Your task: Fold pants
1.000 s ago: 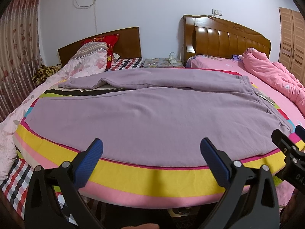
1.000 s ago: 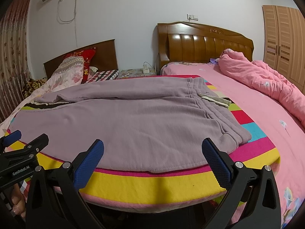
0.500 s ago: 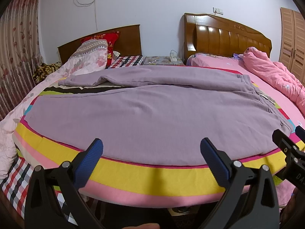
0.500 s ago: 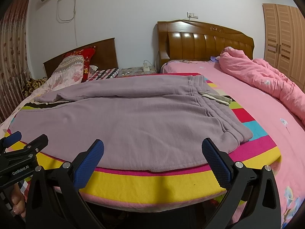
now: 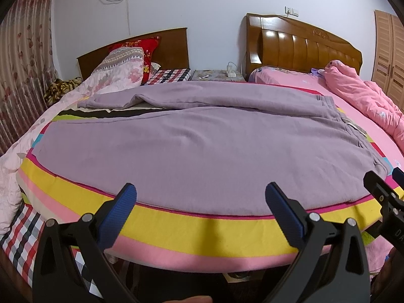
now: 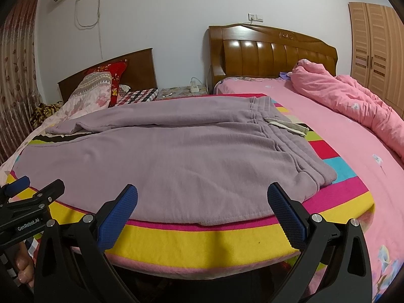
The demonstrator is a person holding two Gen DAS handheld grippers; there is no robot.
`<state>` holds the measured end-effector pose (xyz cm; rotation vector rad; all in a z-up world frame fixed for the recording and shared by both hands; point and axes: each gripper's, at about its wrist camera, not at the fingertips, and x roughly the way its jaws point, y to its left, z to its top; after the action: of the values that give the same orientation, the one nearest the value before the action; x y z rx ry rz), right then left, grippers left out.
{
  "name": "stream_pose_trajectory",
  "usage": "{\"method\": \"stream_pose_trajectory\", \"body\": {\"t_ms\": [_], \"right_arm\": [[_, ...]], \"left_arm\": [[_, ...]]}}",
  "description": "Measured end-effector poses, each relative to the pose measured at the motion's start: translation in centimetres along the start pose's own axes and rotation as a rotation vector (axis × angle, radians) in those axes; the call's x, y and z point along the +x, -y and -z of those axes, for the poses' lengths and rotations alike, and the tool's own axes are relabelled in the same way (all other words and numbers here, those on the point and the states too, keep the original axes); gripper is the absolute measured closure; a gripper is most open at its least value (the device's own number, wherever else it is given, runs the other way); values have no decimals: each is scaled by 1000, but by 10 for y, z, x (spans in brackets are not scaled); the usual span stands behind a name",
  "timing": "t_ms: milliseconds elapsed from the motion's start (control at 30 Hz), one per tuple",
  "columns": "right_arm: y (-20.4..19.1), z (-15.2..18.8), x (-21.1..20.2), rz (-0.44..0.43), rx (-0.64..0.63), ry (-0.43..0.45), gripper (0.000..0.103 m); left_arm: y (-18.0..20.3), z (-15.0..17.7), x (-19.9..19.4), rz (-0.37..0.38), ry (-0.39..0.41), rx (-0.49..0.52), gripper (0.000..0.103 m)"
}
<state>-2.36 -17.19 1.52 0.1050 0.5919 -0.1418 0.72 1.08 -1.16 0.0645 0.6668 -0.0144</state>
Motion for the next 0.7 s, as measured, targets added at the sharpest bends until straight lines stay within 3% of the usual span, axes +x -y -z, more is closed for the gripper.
{"method": "stream_pose_trajectory", "body": {"t_ms": [700], "right_arm": [[1, 3, 4, -7, 7, -14, 4]], "left_arm": [[1, 2, 4, -10, -13, 5, 1]]}}
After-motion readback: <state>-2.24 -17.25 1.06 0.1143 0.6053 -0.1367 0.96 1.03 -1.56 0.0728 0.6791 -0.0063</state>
